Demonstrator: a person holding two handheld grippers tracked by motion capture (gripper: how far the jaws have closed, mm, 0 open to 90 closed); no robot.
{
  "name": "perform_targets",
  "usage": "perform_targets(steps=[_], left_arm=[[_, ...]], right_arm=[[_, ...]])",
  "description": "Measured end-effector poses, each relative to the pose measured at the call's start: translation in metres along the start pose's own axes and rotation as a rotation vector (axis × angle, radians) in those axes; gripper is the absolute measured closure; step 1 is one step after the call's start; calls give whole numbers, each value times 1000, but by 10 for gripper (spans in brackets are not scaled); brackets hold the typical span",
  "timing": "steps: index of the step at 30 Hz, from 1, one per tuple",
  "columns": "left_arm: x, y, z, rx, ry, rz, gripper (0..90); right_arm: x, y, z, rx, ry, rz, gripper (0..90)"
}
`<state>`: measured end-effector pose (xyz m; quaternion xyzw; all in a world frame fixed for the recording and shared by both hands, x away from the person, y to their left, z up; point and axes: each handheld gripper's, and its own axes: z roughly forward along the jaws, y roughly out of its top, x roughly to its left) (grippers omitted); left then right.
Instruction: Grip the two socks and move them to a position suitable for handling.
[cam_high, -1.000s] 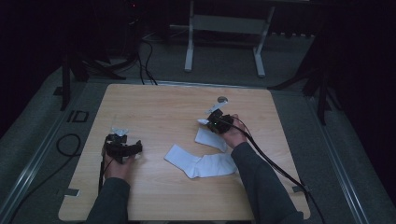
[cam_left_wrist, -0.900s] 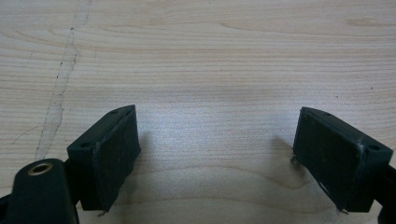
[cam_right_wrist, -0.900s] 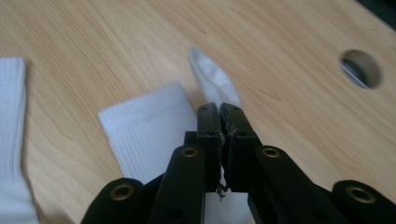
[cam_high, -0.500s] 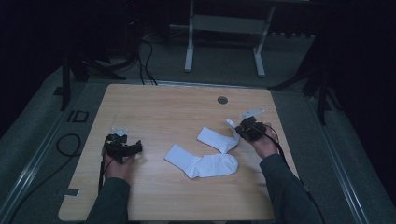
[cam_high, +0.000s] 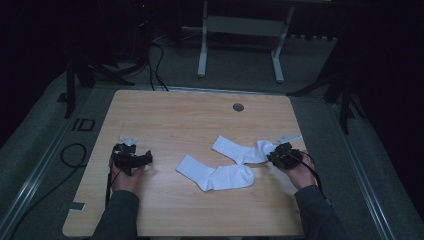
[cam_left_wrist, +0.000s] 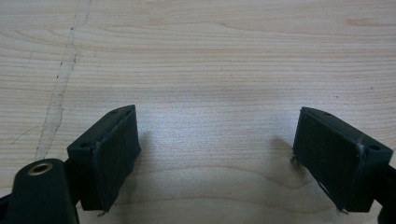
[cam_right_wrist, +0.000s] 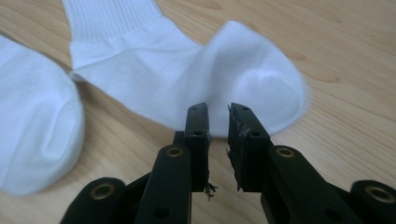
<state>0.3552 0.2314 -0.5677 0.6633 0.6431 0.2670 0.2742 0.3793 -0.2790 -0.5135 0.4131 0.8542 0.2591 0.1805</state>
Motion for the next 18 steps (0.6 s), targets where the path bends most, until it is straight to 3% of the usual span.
perform_targets(steps=[4,7,11,14,18], left_arm=[[0,0,0,0,0,0,145],[0,0,0,0,0,-1,145],[0,0,0,0,0,-1,146],[0,0,0,0,0,0,145],[0,0,0,0,0,0,145]], right_arm=[[-1,2,-15,-39,-10,5,755],[-4,8,-13,-37,-26,-6,783],[-12,15,12,1,-54,3,889],[-17,19,32,30,-58,1,896],[-19,18,47,69,-55,0,896]])
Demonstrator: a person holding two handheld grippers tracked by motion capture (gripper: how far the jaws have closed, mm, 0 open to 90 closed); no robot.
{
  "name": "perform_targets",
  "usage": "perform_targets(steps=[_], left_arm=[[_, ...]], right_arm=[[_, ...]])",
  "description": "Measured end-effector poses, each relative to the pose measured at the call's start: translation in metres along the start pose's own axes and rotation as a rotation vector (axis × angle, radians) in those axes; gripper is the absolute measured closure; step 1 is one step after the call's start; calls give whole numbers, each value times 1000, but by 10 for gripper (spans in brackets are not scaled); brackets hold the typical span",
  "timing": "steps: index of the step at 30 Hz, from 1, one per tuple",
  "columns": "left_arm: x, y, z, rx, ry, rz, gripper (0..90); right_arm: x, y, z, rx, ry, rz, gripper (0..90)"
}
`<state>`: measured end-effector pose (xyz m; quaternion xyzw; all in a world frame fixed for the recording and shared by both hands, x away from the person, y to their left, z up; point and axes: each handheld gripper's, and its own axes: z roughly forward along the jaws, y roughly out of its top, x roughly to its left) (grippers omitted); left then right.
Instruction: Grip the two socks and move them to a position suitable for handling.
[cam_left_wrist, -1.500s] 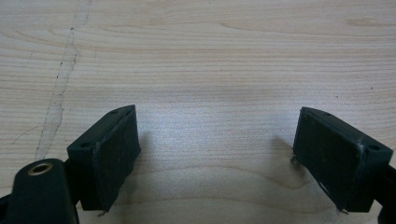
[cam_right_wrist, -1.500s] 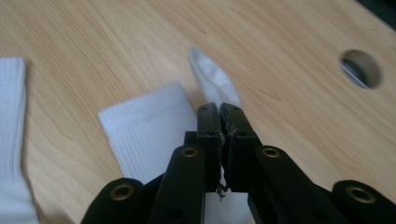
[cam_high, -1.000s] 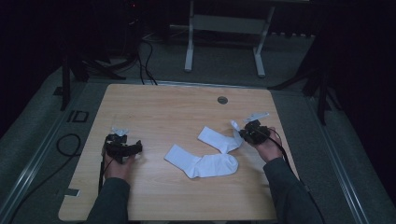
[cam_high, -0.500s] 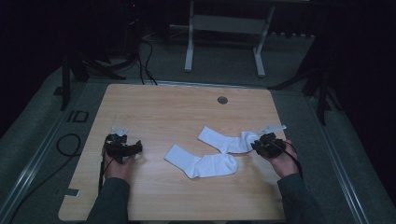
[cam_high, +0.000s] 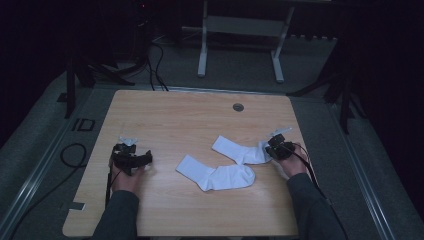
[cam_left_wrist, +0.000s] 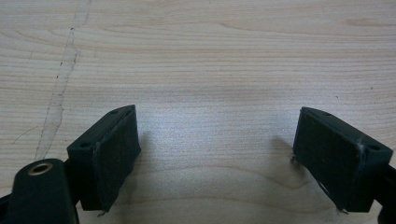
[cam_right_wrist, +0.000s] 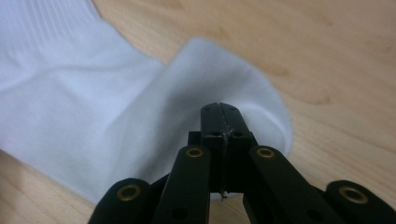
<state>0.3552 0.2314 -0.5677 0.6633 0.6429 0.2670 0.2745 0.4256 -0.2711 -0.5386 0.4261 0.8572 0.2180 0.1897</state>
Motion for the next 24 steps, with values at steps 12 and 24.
perform_targets(steps=[12,24], left_arm=[[0,0,0,1,1,-1,145],[0,0,0,1,1,0,146]], right_arm=[[-7,-34,-18,1,19,54,871],[-16,-40,-32,-1,-22,82,835]])
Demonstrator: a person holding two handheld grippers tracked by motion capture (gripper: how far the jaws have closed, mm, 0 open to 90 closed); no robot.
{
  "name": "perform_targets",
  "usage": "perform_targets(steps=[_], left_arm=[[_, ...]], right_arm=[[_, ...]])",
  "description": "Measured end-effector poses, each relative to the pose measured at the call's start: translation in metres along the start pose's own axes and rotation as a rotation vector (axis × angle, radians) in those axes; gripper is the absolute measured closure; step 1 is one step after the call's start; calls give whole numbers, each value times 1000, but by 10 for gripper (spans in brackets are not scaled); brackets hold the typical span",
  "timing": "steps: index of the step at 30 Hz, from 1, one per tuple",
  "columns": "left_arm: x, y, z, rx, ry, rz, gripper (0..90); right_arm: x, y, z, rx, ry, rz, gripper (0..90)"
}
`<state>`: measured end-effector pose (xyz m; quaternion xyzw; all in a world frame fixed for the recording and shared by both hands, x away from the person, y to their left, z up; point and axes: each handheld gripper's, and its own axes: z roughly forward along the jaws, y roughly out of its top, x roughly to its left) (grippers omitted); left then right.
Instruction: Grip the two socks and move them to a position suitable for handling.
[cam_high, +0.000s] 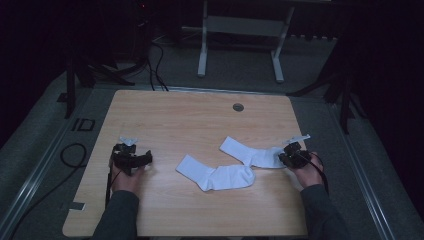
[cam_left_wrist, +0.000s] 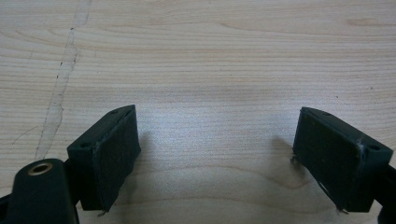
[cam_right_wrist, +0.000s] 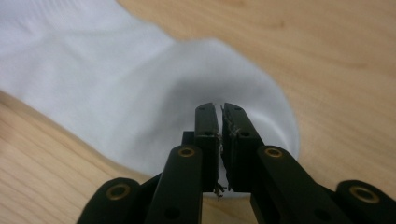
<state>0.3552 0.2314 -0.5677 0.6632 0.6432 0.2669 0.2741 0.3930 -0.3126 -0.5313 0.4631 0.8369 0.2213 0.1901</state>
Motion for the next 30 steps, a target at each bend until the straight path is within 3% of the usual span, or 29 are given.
perform_targets(steps=[1,6,8,10,11,12,22,30], left_arm=[[0,0,0,0,0,0,146],[0,0,0,-1,0,0,145],[0,0,0,0,0,0,145],[0,0,0,0,-1,1,145],[0,0,0,0,-1,1,145],[0,0,0,-1,-2,2,145],[0,0,0,0,-2,2,145],[0,0,0,0,-2,2,145]], right_arm=[[0,0,0,0,0,0,835],[16,26,-13,-79,56,-105,745],[20,30,-13,-85,69,-125,732],[34,46,-10,-89,96,-193,691],[34,46,-10,-89,96,-193,691],[43,54,-6,-82,107,-224,669],[68,84,10,-67,135,-325,609],[78,98,22,-56,179,-359,585]])
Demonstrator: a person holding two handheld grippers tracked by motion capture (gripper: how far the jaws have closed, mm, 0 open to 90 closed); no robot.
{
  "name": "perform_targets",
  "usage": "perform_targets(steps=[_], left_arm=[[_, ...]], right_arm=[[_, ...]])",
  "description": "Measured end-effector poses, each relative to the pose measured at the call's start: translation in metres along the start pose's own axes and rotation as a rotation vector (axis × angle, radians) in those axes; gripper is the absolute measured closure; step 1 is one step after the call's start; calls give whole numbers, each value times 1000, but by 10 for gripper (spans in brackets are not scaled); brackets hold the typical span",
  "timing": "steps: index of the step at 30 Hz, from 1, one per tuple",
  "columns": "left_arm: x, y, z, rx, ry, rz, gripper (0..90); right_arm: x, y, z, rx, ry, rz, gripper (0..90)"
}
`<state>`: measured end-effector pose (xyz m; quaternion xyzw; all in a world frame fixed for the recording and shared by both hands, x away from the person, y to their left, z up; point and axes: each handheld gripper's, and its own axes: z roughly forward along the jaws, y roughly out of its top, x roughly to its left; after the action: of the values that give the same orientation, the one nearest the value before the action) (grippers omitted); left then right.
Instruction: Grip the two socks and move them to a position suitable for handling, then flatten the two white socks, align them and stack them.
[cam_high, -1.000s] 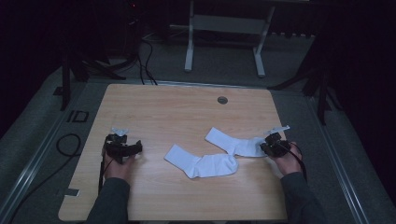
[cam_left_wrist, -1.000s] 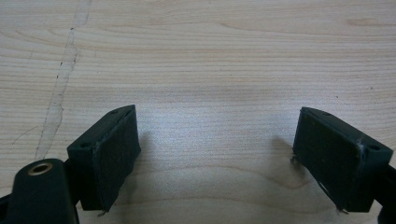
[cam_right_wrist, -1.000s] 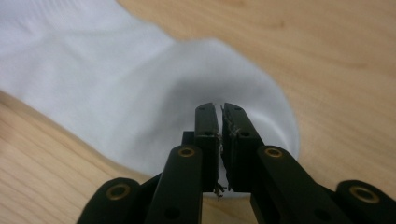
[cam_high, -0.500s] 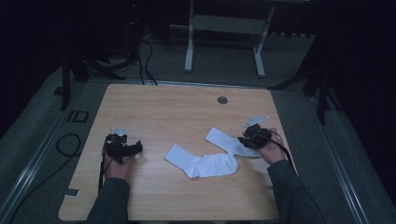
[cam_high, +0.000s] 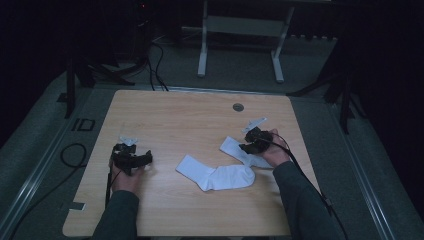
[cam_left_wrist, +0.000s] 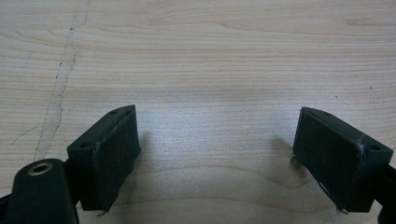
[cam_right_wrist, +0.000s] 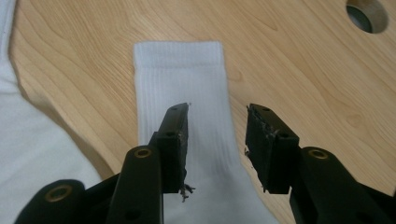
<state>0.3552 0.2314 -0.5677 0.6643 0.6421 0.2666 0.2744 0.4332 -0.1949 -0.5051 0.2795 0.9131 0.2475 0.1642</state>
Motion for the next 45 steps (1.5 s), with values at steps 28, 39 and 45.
perform_targets(steps=[28,39,45], left_arm=[[0,0,0,0,0,0,145],[0,0,0,0,0,0,145],[0,0,0,0,0,0,145]], right_arm=[[4,15,22,42,70,-74,549],[3,14,34,84,97,-72,526],[2,15,43,116,127,-53,499]])
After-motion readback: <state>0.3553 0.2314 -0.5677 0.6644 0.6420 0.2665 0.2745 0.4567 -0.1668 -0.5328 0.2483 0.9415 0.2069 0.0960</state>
